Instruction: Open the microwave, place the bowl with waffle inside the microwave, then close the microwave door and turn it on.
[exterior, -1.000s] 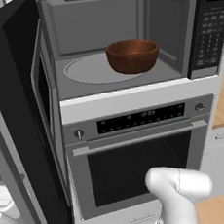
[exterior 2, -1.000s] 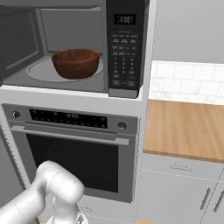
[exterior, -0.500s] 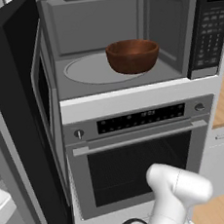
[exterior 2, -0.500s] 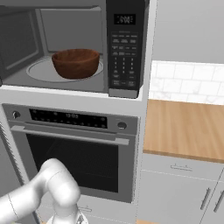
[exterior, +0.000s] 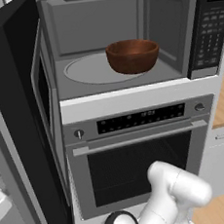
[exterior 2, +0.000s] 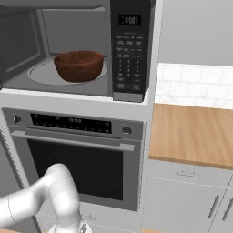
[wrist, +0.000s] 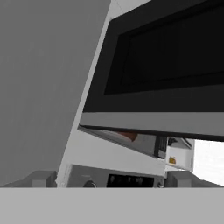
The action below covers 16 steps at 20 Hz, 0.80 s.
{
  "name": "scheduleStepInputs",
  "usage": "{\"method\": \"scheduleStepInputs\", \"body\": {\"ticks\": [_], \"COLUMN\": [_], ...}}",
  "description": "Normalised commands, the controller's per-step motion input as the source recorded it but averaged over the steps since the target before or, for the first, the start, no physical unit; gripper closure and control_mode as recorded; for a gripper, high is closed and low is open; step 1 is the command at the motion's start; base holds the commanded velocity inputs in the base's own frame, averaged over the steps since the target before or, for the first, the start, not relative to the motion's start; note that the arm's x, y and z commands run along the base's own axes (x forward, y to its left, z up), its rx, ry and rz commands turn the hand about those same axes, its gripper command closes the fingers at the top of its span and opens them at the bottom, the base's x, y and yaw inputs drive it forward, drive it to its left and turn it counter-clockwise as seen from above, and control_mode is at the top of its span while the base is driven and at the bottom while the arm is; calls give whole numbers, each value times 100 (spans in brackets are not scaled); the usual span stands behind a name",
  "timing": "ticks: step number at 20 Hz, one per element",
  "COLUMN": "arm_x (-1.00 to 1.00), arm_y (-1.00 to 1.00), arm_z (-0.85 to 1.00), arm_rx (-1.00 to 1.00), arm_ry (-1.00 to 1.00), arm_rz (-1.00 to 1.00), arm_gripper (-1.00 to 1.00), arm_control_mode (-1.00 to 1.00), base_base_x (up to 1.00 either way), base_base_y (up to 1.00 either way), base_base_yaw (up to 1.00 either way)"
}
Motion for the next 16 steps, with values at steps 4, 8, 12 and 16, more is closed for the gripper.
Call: {"method": "scheduleStepInputs", "body": {"ticks": [4, 8, 12, 16], "arm_x": [6, 7, 9, 0], "arm_y": [-16, -17, -13, -24], "arm_z": [8, 17, 11, 0], "arm_rx": [0, 0, 0, 0], "arm_ry": [-1, 0, -4, -8], "arm_rz": [-5, -6, -7, -6], "arm_gripper": [-100, -100, -100, -100], "arm_control_mode": [-100, -100, -100, -100], "base_base_x": [0, 0, 0, 0], "base_base_y": [0, 0, 0, 0], "base_base_yaw": [0, 0, 0, 0]}}
